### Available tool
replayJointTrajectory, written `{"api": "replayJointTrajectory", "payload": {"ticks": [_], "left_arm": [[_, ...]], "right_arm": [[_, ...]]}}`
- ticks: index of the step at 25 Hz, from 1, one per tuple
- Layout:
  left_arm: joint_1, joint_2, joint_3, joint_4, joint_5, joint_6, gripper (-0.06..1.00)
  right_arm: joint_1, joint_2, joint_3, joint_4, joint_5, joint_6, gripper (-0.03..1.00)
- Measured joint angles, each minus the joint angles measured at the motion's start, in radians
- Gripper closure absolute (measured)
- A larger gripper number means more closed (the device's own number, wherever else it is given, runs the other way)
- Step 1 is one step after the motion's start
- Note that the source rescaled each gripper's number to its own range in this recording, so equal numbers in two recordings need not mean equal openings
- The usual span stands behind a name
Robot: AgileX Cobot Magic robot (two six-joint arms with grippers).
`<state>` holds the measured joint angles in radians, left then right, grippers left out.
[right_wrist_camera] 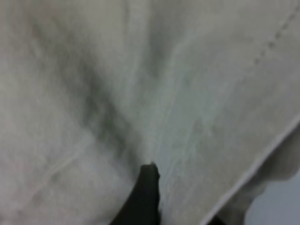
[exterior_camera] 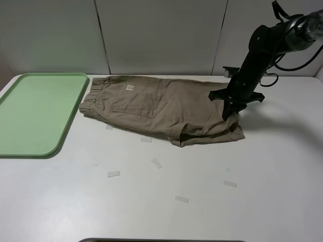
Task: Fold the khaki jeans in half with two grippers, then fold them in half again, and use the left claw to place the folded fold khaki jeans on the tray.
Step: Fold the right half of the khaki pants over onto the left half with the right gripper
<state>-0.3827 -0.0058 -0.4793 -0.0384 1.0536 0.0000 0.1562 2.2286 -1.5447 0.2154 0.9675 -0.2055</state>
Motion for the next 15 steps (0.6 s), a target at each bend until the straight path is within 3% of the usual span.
{"api": "replayJointTrajectory", "payload": {"ticks": [7,12,15], "left_arm": [[0.0,0.0,0.0,0.0,0.0,0.0,0.1],[0.0,0.0,0.0,0.0,0.0,0.0,0.1],[0.0,0.0,0.0,0.0,0.0,0.0,0.1]], "right_arm": [[-0.063,-0.191,0.258,-0.192,-0.101,0.101,0.97],[-0.119,-0.275,0.32,-0.362,-0.06,0.205,0.97],[-0.104,-0.333,0.323,-0.397,-0.04,0.255,0.97]]}}
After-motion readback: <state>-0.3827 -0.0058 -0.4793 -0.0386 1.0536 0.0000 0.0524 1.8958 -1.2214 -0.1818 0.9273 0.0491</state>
